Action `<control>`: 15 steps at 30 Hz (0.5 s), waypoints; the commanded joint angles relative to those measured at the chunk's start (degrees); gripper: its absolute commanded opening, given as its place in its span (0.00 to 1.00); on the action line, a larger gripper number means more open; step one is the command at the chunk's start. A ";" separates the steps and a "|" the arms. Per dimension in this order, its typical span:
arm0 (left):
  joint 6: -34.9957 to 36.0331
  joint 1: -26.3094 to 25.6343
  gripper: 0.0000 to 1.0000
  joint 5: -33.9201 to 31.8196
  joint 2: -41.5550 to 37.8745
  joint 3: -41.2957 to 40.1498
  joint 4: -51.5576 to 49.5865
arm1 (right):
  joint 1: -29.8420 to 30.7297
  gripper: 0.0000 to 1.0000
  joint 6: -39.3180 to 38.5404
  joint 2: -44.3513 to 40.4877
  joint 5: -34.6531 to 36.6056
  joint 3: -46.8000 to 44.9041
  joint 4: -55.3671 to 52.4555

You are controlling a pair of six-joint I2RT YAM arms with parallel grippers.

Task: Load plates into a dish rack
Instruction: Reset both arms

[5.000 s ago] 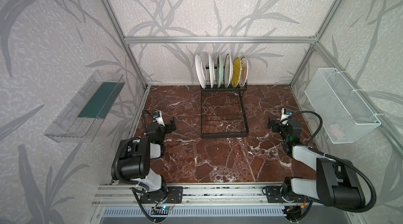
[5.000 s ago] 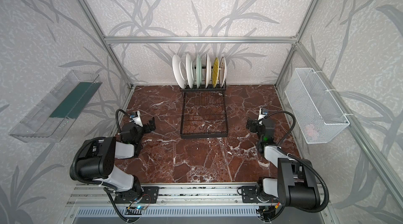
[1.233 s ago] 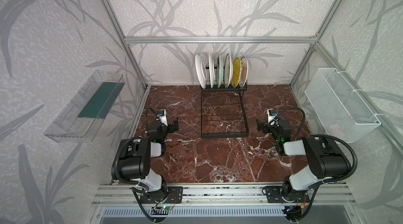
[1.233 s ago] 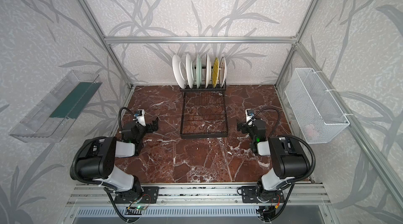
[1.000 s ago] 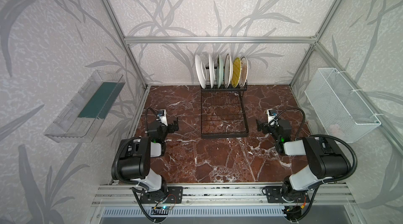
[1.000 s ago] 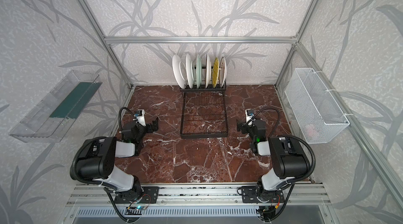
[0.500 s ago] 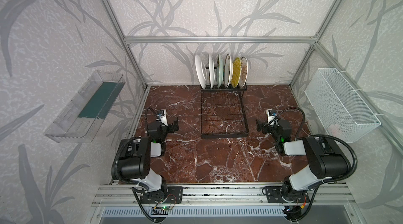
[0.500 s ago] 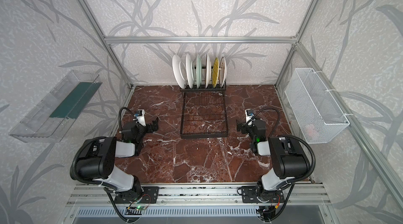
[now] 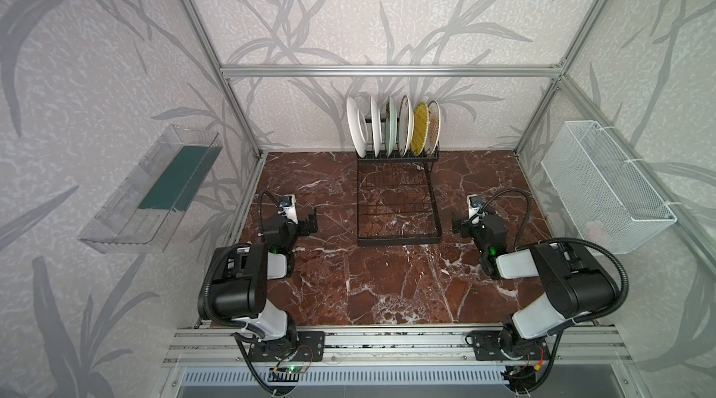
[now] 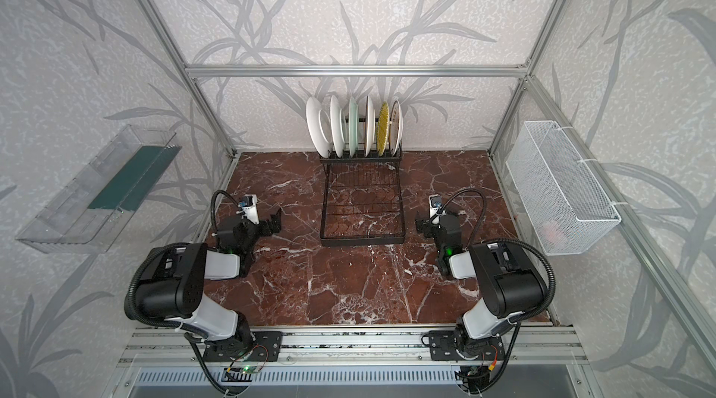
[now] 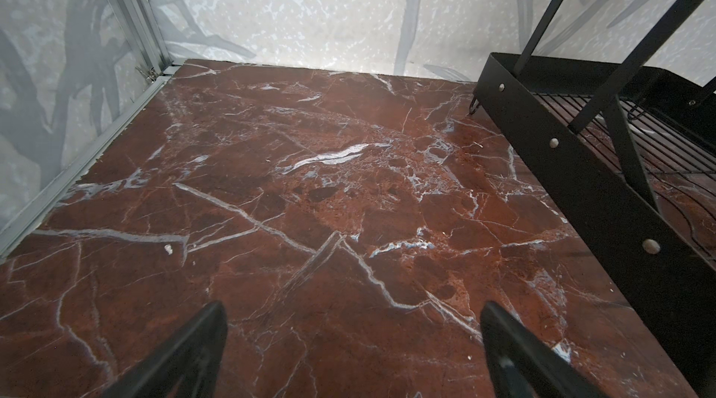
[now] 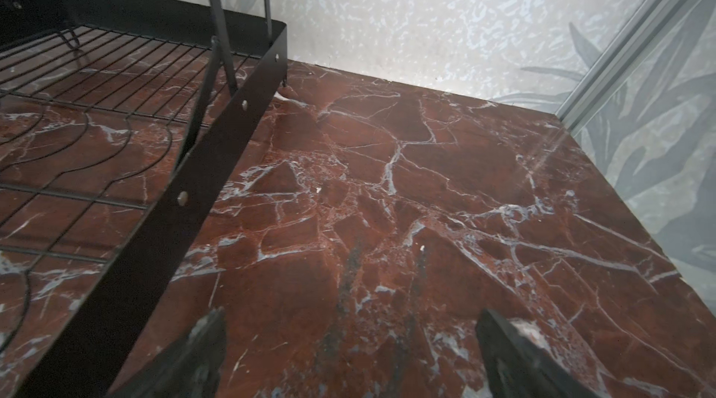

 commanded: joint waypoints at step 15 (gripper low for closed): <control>0.40 -1.22 0.99 -5.86 -0.07 1.81 -2.15 | -2.44 0.99 0.42 -0.56 -3.30 1.61 -2.32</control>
